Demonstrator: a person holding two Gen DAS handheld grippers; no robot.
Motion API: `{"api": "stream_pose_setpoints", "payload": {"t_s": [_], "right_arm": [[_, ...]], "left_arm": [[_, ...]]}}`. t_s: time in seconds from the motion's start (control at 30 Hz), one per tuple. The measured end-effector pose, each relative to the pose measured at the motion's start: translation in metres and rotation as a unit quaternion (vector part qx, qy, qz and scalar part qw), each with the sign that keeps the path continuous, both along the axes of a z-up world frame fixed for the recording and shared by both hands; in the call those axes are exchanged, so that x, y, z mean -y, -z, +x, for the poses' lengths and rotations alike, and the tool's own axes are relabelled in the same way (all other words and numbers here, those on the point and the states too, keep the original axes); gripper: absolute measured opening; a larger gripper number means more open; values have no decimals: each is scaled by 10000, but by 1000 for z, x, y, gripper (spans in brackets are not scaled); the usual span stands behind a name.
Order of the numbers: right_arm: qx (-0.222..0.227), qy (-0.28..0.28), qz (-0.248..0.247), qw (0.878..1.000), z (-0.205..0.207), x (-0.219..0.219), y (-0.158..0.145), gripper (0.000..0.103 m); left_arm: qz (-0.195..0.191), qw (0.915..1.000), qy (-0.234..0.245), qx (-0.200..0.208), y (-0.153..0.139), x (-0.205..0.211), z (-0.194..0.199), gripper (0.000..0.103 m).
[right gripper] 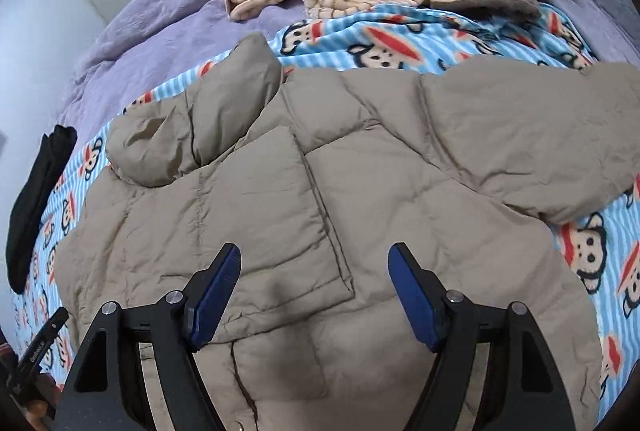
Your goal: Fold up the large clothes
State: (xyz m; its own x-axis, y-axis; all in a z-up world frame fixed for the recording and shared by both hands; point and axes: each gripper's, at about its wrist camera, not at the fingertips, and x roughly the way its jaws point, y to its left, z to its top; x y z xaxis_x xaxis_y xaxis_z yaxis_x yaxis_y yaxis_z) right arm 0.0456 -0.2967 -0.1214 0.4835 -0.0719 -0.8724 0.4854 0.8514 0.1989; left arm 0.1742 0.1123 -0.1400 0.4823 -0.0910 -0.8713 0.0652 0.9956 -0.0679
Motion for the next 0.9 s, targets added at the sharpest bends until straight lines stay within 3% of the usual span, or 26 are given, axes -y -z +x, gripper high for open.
{"api": "stream_pose_setpoints", "payload": {"t_s": [0.07,0.17,0.27,0.33,0.43,0.57,0.73,0.8,0.9], "right_arm": [[191,-272,108,9994,-2,-3,-7,41],[145,-982,12,9951,16,-27,-5,35],[-42,-1399,-157,9900,33,-47,12,34],[-384,-1437,-206,9887,43,-48,35,34],[-489,-1293,-38,9904,43,-36,52,30],[-434,-1069,-15,9933,32,-16,46,30],[-232,-487,784,9955,2,31,36,36],[-65,-175,1300,9913,-18,53,36,45],[63,235,1663,9858,-46,75,35,54]], "left_arm": [[-135,9998,45,162,-12,0,8,81],[-70,9990,305,307,-18,15,23,81],[176,9982,524,217,-1,37,35,81],[415,9977,539,16,23,46,41,81],[283,9986,435,-103,39,45,43,82],[454,9985,284,-64,43,43,43,98],[660,9976,175,-128,28,44,41,98],[744,9967,303,-88,18,50,34,98],[799,9953,529,-114,9,62,18,98]]}}
